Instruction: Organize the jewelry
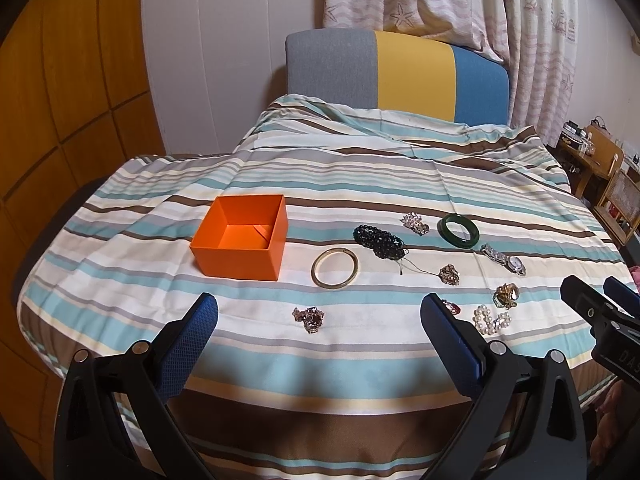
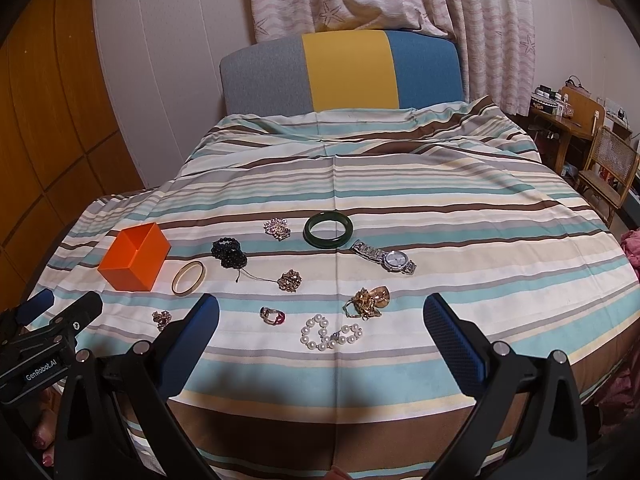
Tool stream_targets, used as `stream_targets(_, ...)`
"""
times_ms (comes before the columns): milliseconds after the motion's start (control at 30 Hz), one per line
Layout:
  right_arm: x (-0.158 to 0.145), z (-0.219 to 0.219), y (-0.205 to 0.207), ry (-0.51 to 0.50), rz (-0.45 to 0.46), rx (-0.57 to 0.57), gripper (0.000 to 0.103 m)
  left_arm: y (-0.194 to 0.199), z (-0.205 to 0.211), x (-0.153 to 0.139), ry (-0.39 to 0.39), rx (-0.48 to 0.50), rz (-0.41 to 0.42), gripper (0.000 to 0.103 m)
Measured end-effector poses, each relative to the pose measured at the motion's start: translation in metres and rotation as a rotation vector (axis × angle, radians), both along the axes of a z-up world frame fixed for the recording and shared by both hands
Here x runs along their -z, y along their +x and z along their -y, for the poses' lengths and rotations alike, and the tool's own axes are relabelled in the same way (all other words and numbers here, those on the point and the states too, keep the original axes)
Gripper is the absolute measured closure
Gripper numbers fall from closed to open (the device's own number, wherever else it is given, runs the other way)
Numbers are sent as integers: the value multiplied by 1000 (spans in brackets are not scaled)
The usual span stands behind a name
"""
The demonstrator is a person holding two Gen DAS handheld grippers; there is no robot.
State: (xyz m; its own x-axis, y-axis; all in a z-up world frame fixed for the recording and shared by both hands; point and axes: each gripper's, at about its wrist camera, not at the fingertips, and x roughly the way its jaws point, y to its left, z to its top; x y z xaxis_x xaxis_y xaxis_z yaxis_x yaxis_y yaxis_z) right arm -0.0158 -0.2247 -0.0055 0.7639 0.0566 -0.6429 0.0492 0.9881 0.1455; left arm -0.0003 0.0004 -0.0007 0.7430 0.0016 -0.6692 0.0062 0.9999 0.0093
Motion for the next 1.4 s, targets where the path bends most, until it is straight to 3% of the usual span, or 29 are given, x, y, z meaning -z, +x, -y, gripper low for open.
stream_targets(1400,0,-4,2,-11,-9,-4,2,0,-3,6,-8,-8,-3,3)
